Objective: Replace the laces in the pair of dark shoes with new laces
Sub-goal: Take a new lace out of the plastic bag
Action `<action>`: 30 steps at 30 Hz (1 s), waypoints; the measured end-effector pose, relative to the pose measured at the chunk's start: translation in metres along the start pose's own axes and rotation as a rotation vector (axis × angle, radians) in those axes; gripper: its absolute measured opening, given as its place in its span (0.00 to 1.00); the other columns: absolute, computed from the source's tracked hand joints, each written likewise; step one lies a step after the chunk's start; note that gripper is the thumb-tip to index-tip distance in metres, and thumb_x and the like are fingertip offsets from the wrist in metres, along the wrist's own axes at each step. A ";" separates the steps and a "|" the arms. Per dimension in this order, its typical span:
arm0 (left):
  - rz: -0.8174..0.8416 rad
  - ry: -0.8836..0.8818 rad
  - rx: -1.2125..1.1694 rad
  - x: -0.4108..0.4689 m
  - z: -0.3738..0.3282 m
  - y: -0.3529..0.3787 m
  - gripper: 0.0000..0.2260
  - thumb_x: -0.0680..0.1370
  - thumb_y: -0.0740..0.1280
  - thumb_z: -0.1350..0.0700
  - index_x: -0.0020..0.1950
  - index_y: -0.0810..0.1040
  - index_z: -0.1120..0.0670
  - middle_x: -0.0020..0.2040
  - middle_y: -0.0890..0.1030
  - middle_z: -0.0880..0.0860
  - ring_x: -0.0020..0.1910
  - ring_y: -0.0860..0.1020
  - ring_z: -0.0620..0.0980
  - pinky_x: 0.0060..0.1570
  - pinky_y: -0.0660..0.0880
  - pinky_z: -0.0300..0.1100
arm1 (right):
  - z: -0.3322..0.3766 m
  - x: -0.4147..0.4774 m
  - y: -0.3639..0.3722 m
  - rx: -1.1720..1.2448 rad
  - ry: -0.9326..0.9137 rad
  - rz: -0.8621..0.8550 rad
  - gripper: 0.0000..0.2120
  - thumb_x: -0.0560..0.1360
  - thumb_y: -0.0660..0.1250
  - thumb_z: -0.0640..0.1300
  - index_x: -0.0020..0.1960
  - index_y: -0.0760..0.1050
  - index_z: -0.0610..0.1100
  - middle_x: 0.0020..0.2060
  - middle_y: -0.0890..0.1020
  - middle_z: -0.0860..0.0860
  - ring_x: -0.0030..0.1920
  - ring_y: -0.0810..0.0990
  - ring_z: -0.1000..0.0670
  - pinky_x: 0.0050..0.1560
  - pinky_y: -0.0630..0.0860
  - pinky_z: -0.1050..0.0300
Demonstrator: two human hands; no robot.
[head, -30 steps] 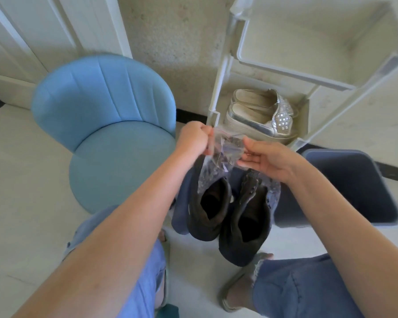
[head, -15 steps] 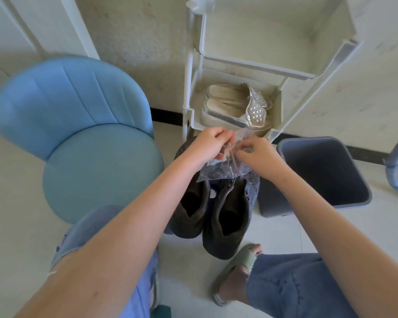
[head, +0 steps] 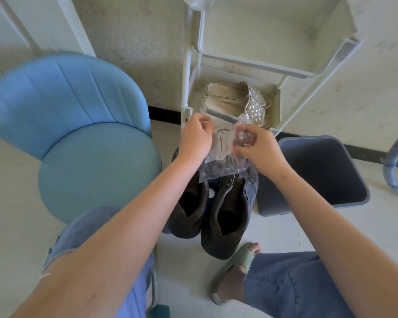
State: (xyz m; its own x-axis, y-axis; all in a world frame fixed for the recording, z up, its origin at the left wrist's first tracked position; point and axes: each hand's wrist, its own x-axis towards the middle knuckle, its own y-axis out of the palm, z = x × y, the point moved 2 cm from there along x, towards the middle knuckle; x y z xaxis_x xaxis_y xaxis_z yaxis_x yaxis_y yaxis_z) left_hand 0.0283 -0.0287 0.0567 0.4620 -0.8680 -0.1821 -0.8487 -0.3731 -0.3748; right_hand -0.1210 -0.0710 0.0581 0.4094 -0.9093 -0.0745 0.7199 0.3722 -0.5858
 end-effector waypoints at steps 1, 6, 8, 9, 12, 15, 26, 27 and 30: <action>-0.014 0.020 0.180 0.003 0.002 -0.003 0.17 0.81 0.60 0.48 0.65 0.71 0.56 0.55 0.78 0.50 0.56 0.76 0.50 0.56 0.72 0.43 | 0.000 0.001 -0.003 0.023 -0.014 -0.007 0.17 0.71 0.70 0.32 0.56 0.76 0.47 0.39 0.76 0.59 0.31 0.74 0.66 0.33 0.70 0.74; 0.301 -0.483 -0.190 -0.001 0.012 0.004 0.25 0.81 0.56 0.42 0.69 0.70 0.58 0.63 0.76 0.57 0.61 0.75 0.58 0.64 0.71 0.54 | 0.000 0.001 -0.008 0.128 -0.018 0.027 0.21 0.71 0.71 0.33 0.63 0.76 0.44 0.40 0.82 0.53 0.26 0.72 0.58 0.35 0.77 0.58; 0.246 -0.479 -0.438 -0.002 0.011 0.009 0.18 0.81 0.61 0.48 0.65 0.74 0.58 0.56 0.80 0.55 0.53 0.78 0.54 0.59 0.74 0.52 | 0.001 0.001 -0.008 0.181 0.004 0.050 0.21 0.71 0.70 0.33 0.63 0.76 0.45 0.46 0.83 0.53 0.33 0.77 0.52 0.43 0.79 0.51; 0.214 -0.452 -0.505 -0.001 0.011 0.009 0.16 0.81 0.62 0.51 0.64 0.75 0.58 0.53 0.80 0.54 0.51 0.79 0.53 0.57 0.75 0.51 | 0.000 0.001 -0.008 0.213 0.016 0.047 0.21 0.71 0.70 0.33 0.62 0.76 0.46 0.50 0.81 0.55 0.38 0.79 0.53 0.44 0.79 0.57; 0.156 -0.461 -0.644 0.001 0.012 0.007 0.12 0.78 0.67 0.57 0.61 0.77 0.57 0.50 0.82 0.53 0.48 0.80 0.51 0.54 0.78 0.49 | -0.004 0.005 -0.011 0.186 0.059 -0.011 0.19 0.68 0.71 0.35 0.56 0.76 0.51 0.60 0.72 0.50 0.58 0.75 0.50 0.48 0.72 0.69; 0.103 -0.527 -0.728 0.001 0.018 0.007 0.14 0.74 0.71 0.61 0.59 0.78 0.59 0.54 0.82 0.57 0.50 0.81 0.53 0.53 0.78 0.48 | -0.003 0.003 -0.011 0.200 0.047 -0.018 0.16 0.67 0.70 0.32 0.47 0.76 0.49 0.61 0.73 0.45 0.60 0.75 0.44 0.51 0.78 0.59; 0.318 -0.460 -0.669 -0.002 0.011 0.023 0.11 0.78 0.66 0.55 0.58 0.79 0.58 0.50 0.83 0.55 0.43 0.81 0.50 0.43 0.80 0.41 | -0.012 0.001 -0.004 0.341 0.262 0.271 0.10 0.75 0.70 0.40 0.56 0.77 0.45 0.52 0.83 0.42 0.50 0.82 0.44 0.52 0.80 0.50; 0.326 -0.456 -0.658 -0.002 0.011 0.023 0.13 0.78 0.66 0.54 0.60 0.78 0.59 0.52 0.82 0.56 0.45 0.81 0.51 0.47 0.80 0.43 | -0.013 0.001 -0.004 0.353 0.270 0.257 0.11 0.75 0.70 0.39 0.57 0.77 0.44 0.53 0.82 0.41 0.51 0.82 0.42 0.55 0.80 0.47; 0.259 -0.463 -0.637 -0.001 0.012 0.019 0.14 0.76 0.69 0.54 0.61 0.79 0.58 0.55 0.82 0.57 0.52 0.81 0.53 0.52 0.79 0.46 | -0.015 0.002 -0.005 0.402 0.267 0.176 0.09 0.74 0.70 0.38 0.55 0.80 0.44 0.47 0.84 0.43 0.43 0.83 0.48 0.48 0.82 0.52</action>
State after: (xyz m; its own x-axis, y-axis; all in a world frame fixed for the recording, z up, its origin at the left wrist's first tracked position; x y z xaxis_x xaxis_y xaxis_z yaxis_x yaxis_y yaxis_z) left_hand 0.0149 -0.0312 0.0393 0.1732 -0.7810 -0.6000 -0.8618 -0.4151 0.2916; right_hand -0.1322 -0.0770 0.0490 0.4239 -0.8229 -0.3785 0.8334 0.5180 -0.1929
